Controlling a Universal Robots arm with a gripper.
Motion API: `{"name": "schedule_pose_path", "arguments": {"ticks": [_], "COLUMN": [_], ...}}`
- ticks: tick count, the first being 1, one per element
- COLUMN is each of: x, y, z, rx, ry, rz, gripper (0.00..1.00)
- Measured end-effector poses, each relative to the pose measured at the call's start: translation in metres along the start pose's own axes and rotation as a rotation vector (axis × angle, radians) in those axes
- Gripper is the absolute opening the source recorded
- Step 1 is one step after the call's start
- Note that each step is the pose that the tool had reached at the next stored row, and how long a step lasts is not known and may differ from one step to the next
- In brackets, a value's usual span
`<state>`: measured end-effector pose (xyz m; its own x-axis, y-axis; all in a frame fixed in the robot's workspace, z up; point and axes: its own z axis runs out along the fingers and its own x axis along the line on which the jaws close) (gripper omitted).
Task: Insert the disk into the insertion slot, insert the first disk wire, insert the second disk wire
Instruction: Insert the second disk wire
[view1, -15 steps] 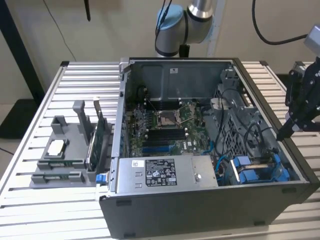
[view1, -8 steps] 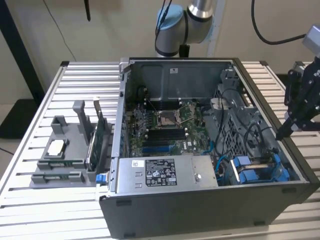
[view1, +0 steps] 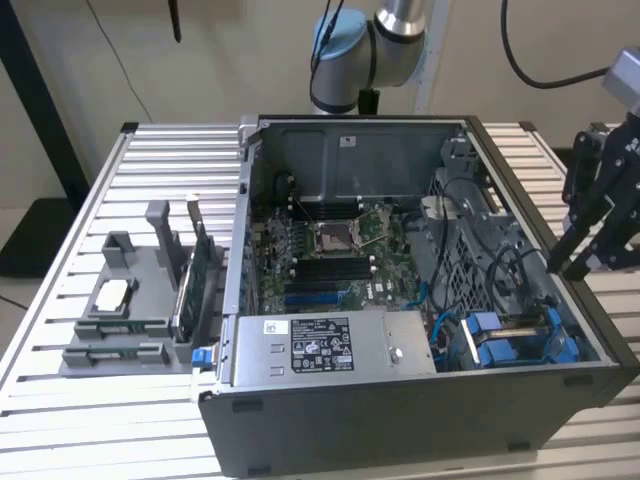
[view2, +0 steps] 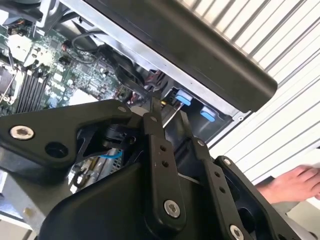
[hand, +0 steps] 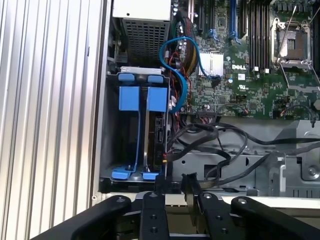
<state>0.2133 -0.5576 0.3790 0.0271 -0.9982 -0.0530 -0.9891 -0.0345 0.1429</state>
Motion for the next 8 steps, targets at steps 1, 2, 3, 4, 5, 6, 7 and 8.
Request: {"name": "schedule_pose_path", "arguments": {"ticks": [1,2,3,4,5,6,7,8], "x": [-0.0002,-0.0002,-0.0004,-0.0005,-0.0005,-0.0005,-0.0006,-0.0006], "y": [0.0,0.0,-0.0001,-0.0003,-0.0003,-0.0004,-0.0005,-0.0006], "z": [0.0002,0.0001,0.0,0.0,0.0,0.0,0.0,0.0], "rx": [0.0,0.0,0.0,-0.0001,-0.0001,-0.0001,-0.0001,-0.0001], "ry": [-0.0001,0.0001,0.0004,0.0004,0.0004,0.0004,0.0005,0.0005], "rz": [-0.001,-0.001,-0.001,-0.002,-0.002,-0.002,-0.002,-0.002], "gripper": [0.31,0.31,0.31,0.31,0.31,0.31,0.31,0.31]}}
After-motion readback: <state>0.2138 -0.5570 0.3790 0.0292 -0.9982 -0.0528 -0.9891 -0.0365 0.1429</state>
